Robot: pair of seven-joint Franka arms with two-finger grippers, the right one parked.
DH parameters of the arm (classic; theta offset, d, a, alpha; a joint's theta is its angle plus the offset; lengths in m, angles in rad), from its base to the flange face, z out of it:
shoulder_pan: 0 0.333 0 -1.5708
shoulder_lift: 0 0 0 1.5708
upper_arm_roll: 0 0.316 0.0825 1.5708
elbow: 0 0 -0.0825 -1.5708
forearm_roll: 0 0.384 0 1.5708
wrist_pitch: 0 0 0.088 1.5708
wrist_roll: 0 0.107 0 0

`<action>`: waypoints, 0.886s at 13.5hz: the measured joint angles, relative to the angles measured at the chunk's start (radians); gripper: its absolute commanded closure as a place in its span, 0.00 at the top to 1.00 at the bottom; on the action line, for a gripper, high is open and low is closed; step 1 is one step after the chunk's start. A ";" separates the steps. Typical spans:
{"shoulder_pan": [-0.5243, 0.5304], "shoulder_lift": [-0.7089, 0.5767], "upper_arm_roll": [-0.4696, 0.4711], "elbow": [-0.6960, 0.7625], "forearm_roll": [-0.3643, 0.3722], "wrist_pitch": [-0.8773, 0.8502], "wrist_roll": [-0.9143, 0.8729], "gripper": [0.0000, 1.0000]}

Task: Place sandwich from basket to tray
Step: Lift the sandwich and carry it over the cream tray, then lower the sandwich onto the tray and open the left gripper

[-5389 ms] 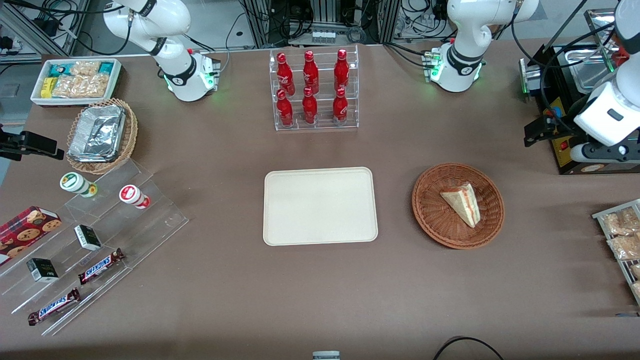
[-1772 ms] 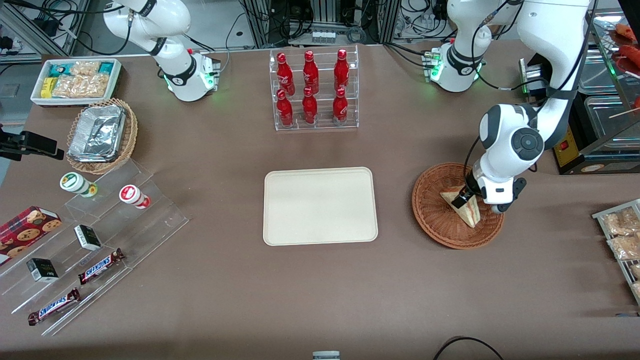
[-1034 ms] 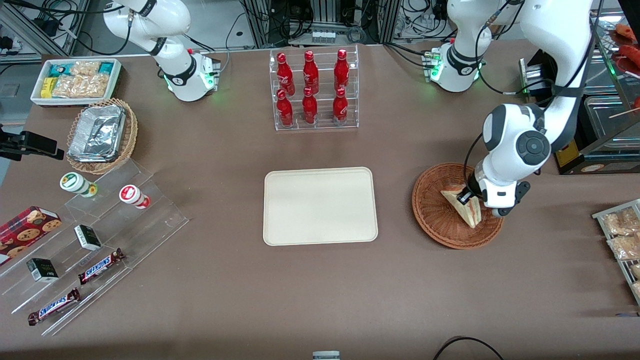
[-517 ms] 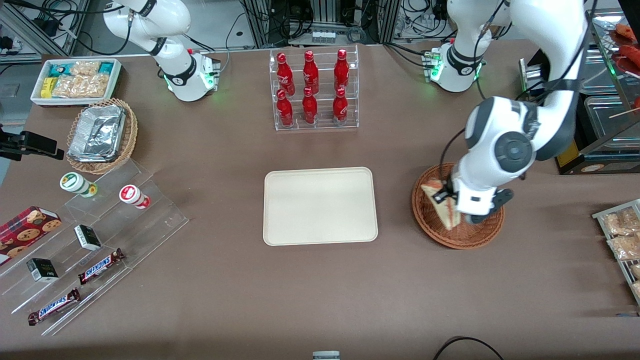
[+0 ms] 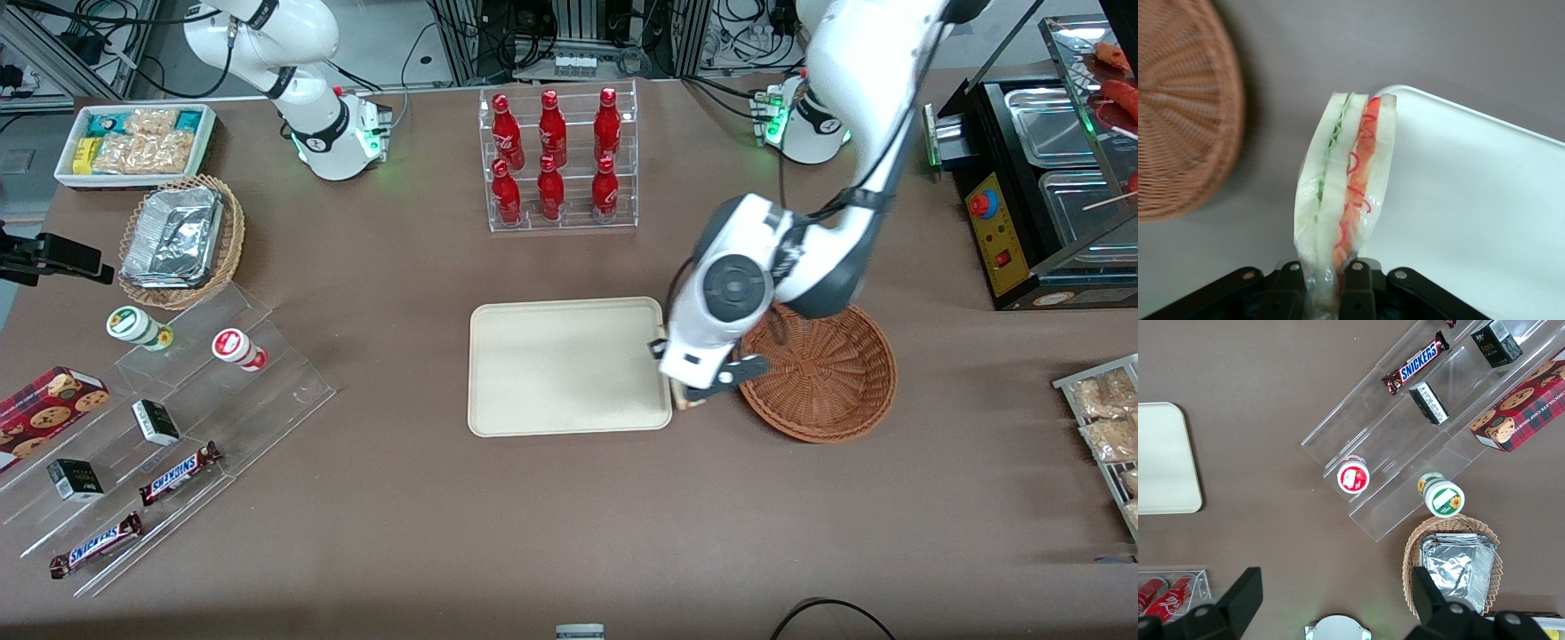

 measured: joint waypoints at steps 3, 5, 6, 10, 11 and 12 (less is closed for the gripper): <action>-0.080 0.095 0.001 0.108 0.000 0.029 -0.031 0.00; -0.125 0.139 0.001 0.135 0.000 0.111 -0.064 0.00; -0.148 0.159 0.001 0.142 0.002 0.147 -0.089 0.00; -0.215 0.231 0.004 0.192 0.062 0.184 -0.200 0.00; -0.221 0.242 0.004 0.201 0.067 0.182 -0.207 0.00; -0.222 0.249 0.005 0.206 0.069 0.175 -0.209 0.00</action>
